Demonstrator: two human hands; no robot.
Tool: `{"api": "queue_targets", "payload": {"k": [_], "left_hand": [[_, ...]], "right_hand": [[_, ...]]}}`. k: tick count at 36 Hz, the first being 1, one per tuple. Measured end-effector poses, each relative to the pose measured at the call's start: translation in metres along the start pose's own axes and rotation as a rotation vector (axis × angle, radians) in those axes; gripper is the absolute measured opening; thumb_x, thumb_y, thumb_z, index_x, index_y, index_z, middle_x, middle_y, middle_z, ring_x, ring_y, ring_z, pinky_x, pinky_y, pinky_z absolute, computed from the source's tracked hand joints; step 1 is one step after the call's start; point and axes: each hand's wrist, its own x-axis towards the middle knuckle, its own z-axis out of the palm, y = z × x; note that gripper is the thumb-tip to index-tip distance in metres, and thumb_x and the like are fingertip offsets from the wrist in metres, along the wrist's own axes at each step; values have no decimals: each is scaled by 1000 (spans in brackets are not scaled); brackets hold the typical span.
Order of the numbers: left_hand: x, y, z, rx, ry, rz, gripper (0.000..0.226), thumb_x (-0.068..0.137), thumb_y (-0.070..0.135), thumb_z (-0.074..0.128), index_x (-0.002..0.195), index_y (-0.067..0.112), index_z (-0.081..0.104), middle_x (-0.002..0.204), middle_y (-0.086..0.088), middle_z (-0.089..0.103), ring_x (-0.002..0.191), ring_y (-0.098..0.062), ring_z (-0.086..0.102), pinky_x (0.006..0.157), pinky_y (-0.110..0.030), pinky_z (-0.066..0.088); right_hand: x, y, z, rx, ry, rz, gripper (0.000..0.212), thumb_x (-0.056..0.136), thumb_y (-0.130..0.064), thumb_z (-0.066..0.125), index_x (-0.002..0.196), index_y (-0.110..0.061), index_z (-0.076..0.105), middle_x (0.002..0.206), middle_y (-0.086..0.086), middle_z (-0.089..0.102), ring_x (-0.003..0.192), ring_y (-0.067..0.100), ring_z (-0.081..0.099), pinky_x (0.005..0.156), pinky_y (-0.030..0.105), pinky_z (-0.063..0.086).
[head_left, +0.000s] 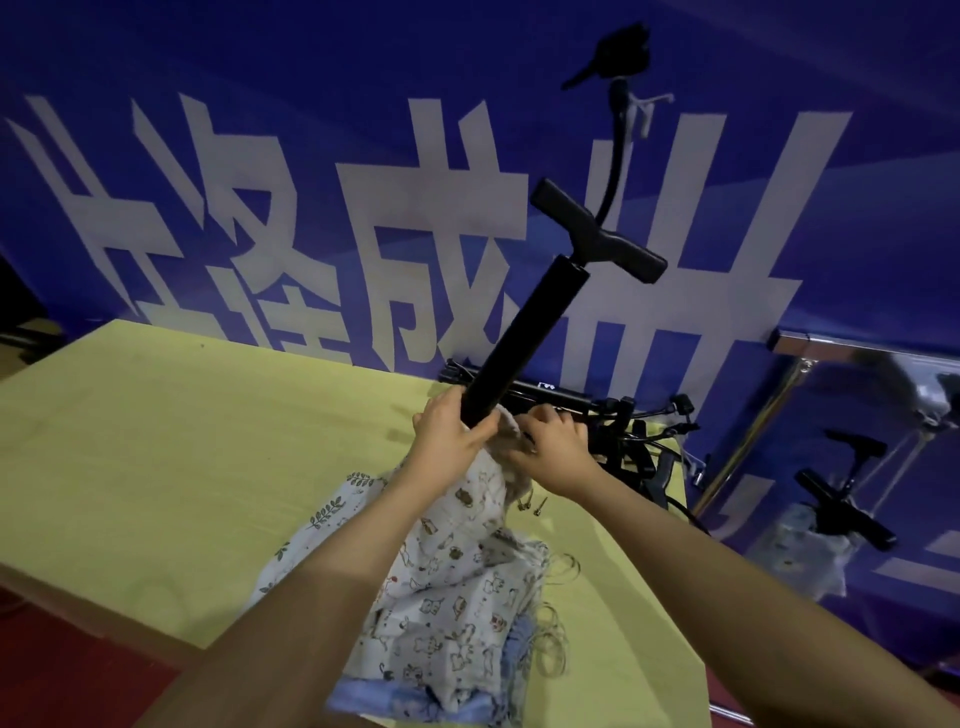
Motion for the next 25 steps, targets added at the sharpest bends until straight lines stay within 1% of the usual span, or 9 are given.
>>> {"api": "queue_targets", "payload": {"k": [3, 5, 8, 12, 16, 18, 20, 22, 25], "left_hand": [[-2, 1, -4, 21, 41, -4, 19, 89, 35, 58, 88, 18, 50, 89, 0, 56, 90, -24, 55, 87, -43, 45], [-3, -1, -6, 60, 65, -7, 21, 90, 36, 57, 88, 18, 47, 88, 2, 49, 92, -24, 51, 84, -40, 39], [-4, -6, -4, 100, 80, -22, 23, 91, 39, 53, 91, 17, 46, 92, 1, 47, 95, -21, 42, 82, -35, 32], [-5, -8, 3, 113, 116, -35, 27, 91, 40, 52, 95, 14, 50, 95, 2, 44, 98, -20, 37, 80, -32, 27], [-5, -7, 9, 115, 111, -51, 32, 91, 41, 52, 104, 11, 52, 105, -5, 49, 104, -24, 38, 85, -36, 31], [-5, -7, 12, 143, 103, -59, 33, 91, 40, 52, 107, 11, 51, 110, -6, 49, 107, -26, 38, 86, -37, 32], [-6, -9, 13, 168, 92, -66, 34, 92, 40, 51, 109, 10, 50, 113, -7, 48, 109, -27, 38, 87, -38, 32], [-7, -10, 13, 175, 97, -68, 34, 93, 39, 50, 110, 10, 49, 114, -7, 47, 109, -27, 38, 88, -38, 32], [-9, -12, 14, 194, 97, -55, 33, 93, 35, 50, 114, 10, 47, 116, -6, 45, 110, -26, 36, 88, -36, 31]], "right_hand": [[2, -2, 0, 149, 54, -6, 22, 95, -24, 47, 107, -17, 64, 114, 6, 56, 107, 27, 51, 86, 36, 32], [1, -6, -7, 389, 68, 24, 16, 97, -18, 46, 93, -13, 61, 89, 3, 60, 85, 21, 58, 67, 27, 40], [-1, -12, -19, 482, 104, -15, 17, 99, -17, 46, 85, -14, 55, 72, -6, 53, 64, 8, 50, 53, 18, 36], [-2, -18, -34, 511, 163, -73, 17, 100, -17, 43, 88, -11, 55, 75, -2, 55, 66, 9, 50, 55, 13, 38], [-1, -29, -49, 552, 218, -104, 22, 101, -22, 39, 98, -8, 55, 79, 0, 56, 67, 9, 51, 57, 18, 38], [0, -33, -56, 641, 223, -95, 19, 102, -20, 39, 108, -10, 53, 82, -8, 55, 67, 0, 53, 57, 8, 41], [3, -35, -60, 738, 188, -76, 21, 101, -15, 40, 116, -10, 53, 86, -11, 55, 70, 0, 56, 57, 3, 42], [7, -37, -60, 821, 150, -51, 25, 98, -16, 45, 121, -10, 53, 85, -7, 58, 75, 7, 60, 63, 12, 47], [12, -40, -59, 897, 194, -5, 40, 90, -33, 61, 123, -13, 53, 86, -3, 60, 82, 12, 61, 69, 22, 45]]}}
